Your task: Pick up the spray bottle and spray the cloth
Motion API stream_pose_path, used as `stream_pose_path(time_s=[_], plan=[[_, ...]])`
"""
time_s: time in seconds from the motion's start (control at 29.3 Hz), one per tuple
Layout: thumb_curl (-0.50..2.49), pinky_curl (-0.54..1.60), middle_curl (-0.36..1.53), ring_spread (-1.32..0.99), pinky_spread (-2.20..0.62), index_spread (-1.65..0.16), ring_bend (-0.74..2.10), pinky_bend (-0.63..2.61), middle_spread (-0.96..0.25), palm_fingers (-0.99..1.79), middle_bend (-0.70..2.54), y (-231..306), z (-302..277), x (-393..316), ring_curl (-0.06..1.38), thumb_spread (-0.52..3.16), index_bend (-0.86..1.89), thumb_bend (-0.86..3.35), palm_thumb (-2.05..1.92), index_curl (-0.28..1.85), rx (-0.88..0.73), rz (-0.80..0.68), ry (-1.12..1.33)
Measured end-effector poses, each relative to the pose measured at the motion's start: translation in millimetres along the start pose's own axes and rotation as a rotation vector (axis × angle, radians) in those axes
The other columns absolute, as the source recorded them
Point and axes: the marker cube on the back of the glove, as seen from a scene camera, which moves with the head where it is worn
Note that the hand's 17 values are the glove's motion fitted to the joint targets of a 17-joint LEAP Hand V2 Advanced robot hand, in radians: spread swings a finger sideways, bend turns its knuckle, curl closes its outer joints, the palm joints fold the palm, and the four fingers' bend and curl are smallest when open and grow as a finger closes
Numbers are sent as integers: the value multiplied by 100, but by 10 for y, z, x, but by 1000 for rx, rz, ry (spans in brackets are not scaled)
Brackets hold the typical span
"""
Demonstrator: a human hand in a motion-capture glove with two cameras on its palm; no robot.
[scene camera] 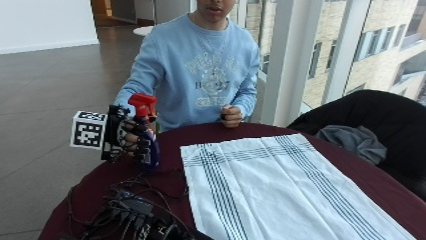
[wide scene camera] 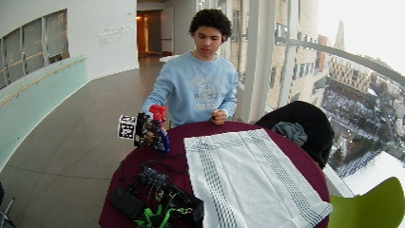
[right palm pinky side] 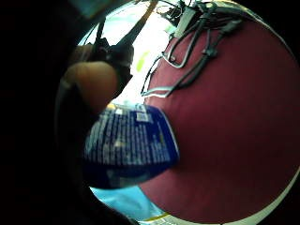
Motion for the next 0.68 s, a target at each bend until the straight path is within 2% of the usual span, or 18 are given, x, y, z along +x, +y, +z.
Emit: stream_pose_path(time_s=[0.17, 0.41, 0.68], plan=[[36, 34, 35, -7, 17, -34, 42, 33, -8, 102, 20, -58, 85, -33, 35, 100, 16, 8, 85, 29, 30, -25, -30], [42, 35, 39, -8, 12, -31, 48, 27, -10, 112, 26, -234, 206, -212, 38, 91, 12, 8, 95, 31, 75, -69, 43], [47, 36, 41, -8, 9, -29, 50, 27, -10, 115, 29, -974, 353, -847, 39, 83, 12, 2, 98, 31, -53, 6, 267]])
